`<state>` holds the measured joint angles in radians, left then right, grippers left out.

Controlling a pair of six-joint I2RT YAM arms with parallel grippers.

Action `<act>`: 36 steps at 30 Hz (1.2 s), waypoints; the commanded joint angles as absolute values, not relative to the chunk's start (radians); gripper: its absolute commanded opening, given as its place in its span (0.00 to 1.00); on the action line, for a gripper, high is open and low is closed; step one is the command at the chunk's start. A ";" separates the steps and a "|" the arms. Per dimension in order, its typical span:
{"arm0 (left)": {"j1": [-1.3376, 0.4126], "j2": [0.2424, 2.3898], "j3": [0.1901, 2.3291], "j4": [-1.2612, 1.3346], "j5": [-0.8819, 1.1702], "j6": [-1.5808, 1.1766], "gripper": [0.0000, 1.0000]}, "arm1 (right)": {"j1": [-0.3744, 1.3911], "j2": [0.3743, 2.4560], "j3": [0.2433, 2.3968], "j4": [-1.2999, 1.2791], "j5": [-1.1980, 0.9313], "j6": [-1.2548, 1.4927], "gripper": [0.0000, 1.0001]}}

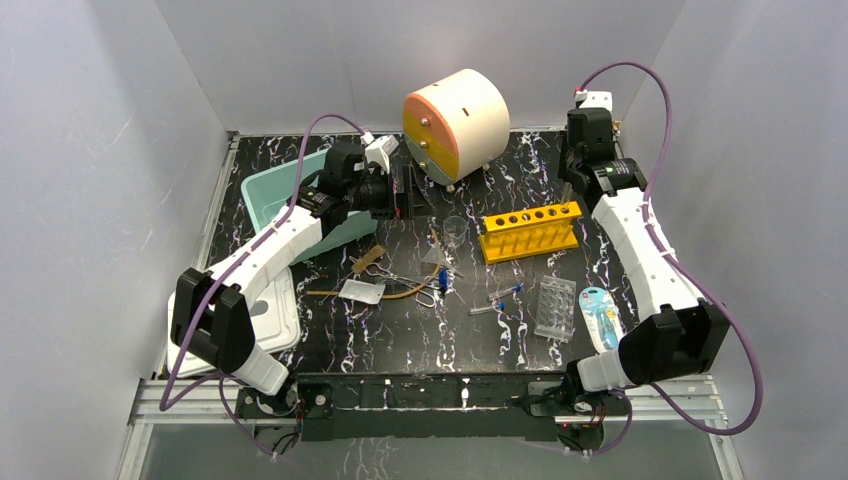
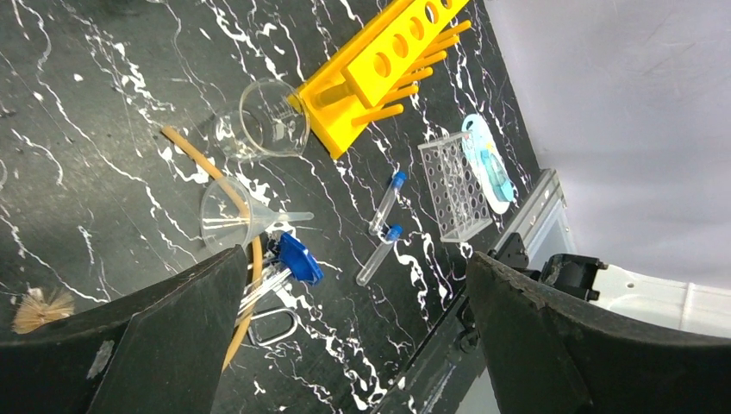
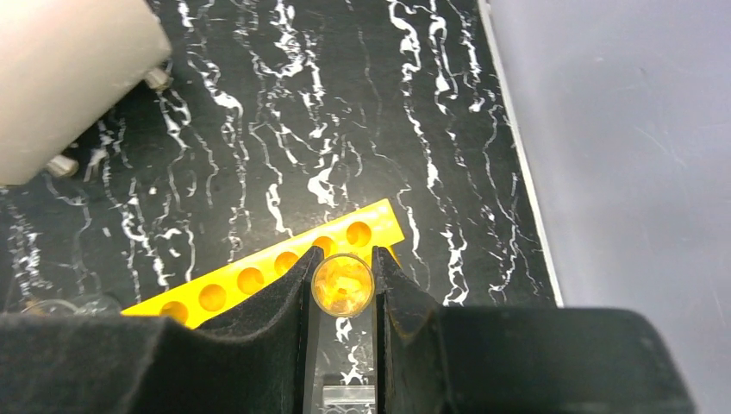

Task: Organize the chemistry lab equipment

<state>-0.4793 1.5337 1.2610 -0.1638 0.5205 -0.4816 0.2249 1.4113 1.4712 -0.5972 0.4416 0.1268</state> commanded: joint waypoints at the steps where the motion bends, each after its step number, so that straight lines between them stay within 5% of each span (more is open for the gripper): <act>1: -0.476 1.502 1.234 -0.136 0.580 -0.509 0.98 | 0.226 1.407 1.445 -0.505 0.573 0.122 0.26; 36: -0.476 1.501 1.280 -0.214 0.531 -0.471 0.98 | 0.131 1.364 1.130 -0.257 0.541 0.318 0.25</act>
<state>-0.4793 1.5333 1.2388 -0.1940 0.5327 -0.4877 0.1387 1.3926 1.1522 -0.3351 0.5106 0.2813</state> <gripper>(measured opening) 0.983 0.315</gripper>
